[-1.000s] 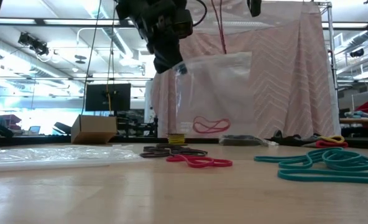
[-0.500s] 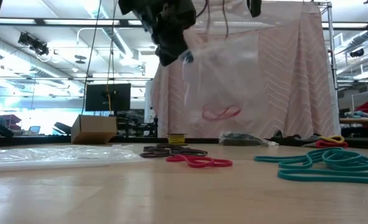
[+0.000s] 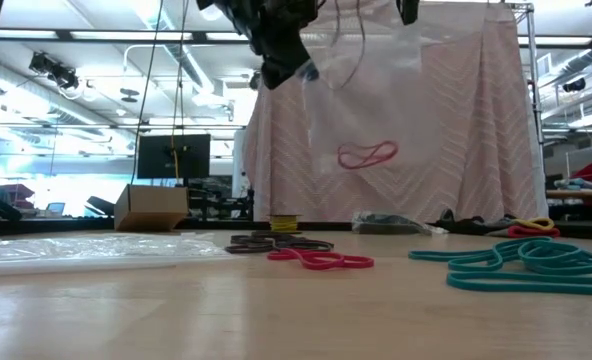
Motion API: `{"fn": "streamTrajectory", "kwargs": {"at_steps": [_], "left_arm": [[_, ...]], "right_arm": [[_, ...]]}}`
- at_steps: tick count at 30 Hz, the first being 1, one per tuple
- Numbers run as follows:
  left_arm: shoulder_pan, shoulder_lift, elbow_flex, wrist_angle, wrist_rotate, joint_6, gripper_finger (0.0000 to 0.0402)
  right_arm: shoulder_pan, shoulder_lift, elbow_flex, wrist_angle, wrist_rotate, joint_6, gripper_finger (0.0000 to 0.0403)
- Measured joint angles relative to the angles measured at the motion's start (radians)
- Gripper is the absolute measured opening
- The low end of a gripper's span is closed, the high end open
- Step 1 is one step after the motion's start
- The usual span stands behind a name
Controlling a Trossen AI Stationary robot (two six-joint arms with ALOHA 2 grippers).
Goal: Sort rubber bands
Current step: Put the red rubber band into the transparent zip bag
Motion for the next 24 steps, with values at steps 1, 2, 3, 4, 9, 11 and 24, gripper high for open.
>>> {"fn": "streamTrajectory", "kwargs": {"at_steps": [1,2,3,4,9,11,24], "left_arm": [[0.0,0.0,-0.005,-0.002,-0.003,0.0,0.0003],[0.0,0.001,-0.008,-0.004,-0.003,0.0,0.0003],[0.0,0.001,-0.011,-0.003,-0.002,0.0,0.0003],[0.0,0.001,-0.018,-0.001,0.0,0.0,0.0003],[0.0,0.001,-0.056,-0.009,0.01,-0.002,0.0003],[0.0,0.001,-0.064,-0.008,0.011,-0.003,0.0003],[0.0,0.001,-0.072,-0.011,0.014,-0.003,0.0002]], "right_arm": [[0.0,0.0,0.0,0.0,0.0,0.0,0.0],[0.0,0.0,0.0,0.0,-0.001,0.0,0.0],[0.001,0.0,0.0,0.0,-0.001,0.0,0.0],[0.002,0.0,0.0,0.0,-0.002,0.0,0.0],[0.003,0.0,0.0,0.0,-0.002,0.0,0.0],[0.007,0.0,0.0,0.001,-0.001,0.0,0.0],[0.014,0.0,0.0,0.003,0.0,0.0,0.0]]}}
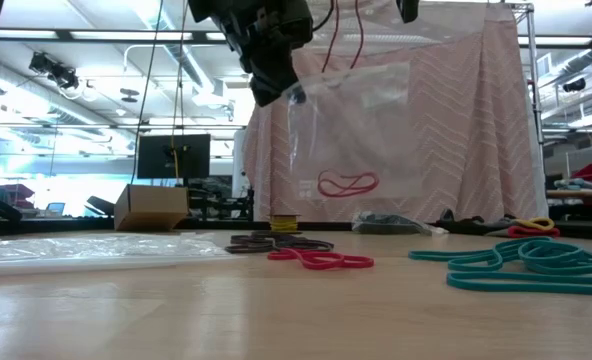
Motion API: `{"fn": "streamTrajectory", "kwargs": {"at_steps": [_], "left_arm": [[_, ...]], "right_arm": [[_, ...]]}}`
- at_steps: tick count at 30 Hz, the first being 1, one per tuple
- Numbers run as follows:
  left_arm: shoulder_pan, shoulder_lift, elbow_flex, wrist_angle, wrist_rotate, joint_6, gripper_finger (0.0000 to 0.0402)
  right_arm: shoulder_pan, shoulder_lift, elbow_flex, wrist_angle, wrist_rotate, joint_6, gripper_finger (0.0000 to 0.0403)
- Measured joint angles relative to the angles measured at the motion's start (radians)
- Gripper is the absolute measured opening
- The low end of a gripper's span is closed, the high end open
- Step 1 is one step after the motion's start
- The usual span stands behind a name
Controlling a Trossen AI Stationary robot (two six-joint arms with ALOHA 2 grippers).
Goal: Sort rubber bands
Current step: Put the red rubber band into the transparent zip bag
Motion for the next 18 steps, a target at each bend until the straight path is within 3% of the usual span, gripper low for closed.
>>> {"fn": "streamTrajectory", "kwargs": {"at_steps": [18], "left_arm": [[0.002,0.0,0.0,-0.002,-0.007,0.0,0.0002]], "right_arm": [[0.019,0.0,0.0,0.034,-0.001,-0.007,0.0]]}}
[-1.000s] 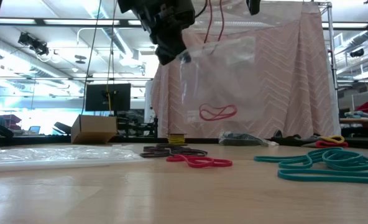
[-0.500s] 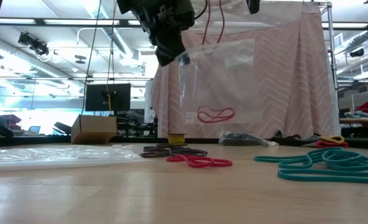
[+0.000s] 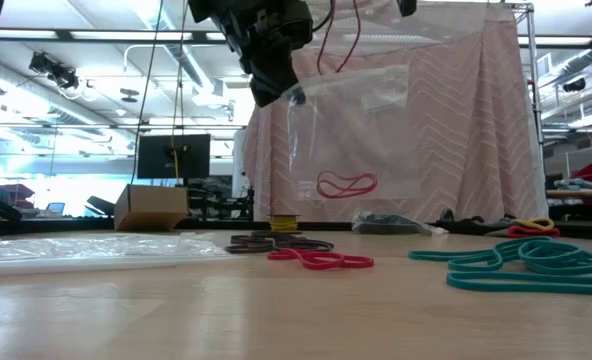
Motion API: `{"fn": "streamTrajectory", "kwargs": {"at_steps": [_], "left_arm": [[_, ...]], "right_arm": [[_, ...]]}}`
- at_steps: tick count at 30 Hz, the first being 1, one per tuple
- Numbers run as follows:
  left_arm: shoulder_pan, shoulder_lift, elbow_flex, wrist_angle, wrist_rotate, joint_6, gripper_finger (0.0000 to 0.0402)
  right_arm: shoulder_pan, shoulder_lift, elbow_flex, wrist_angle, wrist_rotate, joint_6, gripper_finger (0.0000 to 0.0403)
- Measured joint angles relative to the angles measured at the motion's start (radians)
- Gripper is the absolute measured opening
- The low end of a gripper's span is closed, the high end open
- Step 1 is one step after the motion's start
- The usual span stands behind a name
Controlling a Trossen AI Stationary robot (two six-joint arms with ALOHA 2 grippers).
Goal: Sort rubber bands
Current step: Put the red rubber band into the transparent zip bag
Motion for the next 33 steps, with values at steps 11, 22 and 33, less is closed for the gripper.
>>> {"fn": "streamTrajectory", "kwargs": {"at_steps": [11,22,33], "left_arm": [[0.0,0.0,0.001,0.002,-0.001,-0.004,0.0003],[0.0,0.0,0.019,0.002,-0.002,-0.002,0.0003],[-0.005,0.0,0.02,0.011,0.036,-0.015,0.0003]], "right_arm": [[0.009,0.0,0.0,-0.108,0.0,0.035,0.0],[0.024,0.0,0.0,-0.126,-0.022,0.052,0.0],[0.005,0.118,0.0,-0.126,-0.021,0.053,0.0]]}}
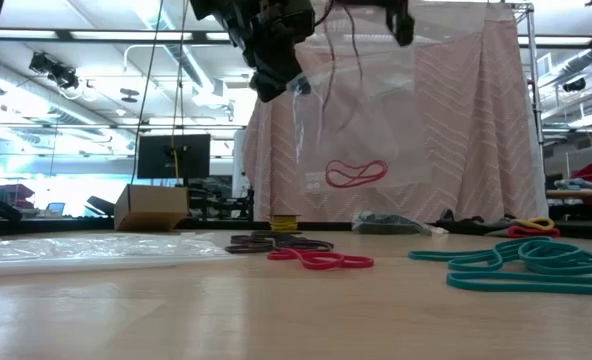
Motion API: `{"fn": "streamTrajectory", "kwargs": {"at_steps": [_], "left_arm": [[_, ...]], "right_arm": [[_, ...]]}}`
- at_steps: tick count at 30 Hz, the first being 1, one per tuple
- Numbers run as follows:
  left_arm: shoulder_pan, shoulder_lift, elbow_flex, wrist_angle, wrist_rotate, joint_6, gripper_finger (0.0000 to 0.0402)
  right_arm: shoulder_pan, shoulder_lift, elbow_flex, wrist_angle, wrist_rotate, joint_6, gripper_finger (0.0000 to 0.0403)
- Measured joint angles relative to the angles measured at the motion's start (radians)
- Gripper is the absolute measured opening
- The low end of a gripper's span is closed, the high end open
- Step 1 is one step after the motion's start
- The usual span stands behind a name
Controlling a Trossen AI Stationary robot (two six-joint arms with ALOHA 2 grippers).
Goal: Sort rubber bands
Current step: Put the red rubber band into the transparent zip bag
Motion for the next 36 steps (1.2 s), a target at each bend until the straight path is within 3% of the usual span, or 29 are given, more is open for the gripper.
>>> {"fn": "streamTrajectory", "kwargs": {"at_steps": [8,12,19,23,28,32,36], "left_arm": [[-0.002,0.0,0.0,-0.025,0.007,-0.005,0.0003],[-0.001,0.0,0.0,-0.076,-0.004,0.022,0.0003],[0.007,-0.024,0.0,-0.105,-0.026,0.051,0.0003],[0.011,-0.079,0.0,-0.169,-0.11,0.071,0.0003],[0.028,-0.197,0.0,-0.26,-0.243,0.044,0.0002],[0.026,-0.264,-0.01,-0.292,-0.302,-0.051,0.0002],[0.001,-0.318,-0.046,-0.298,-0.324,-0.193,0.0002]], "right_arm": [[-0.026,0.115,0.0,-0.092,-0.032,0.058,0.0],[-0.035,0.127,-0.001,-0.132,-0.104,0.087,0.0006],[-0.032,0.062,-0.001,-0.101,-0.111,0.057,0.0062],[-0.04,0.0,-0.001,-0.205,-0.113,0.095,0.0088],[-0.004,-0.026,0.0,-0.378,-0.138,0.101,0.0088],[0.038,0.026,0.0,-0.441,-0.145,0.004,0.0088],[0.068,0.11,0.0,-0.394,-0.168,-0.064,0.0087]]}}
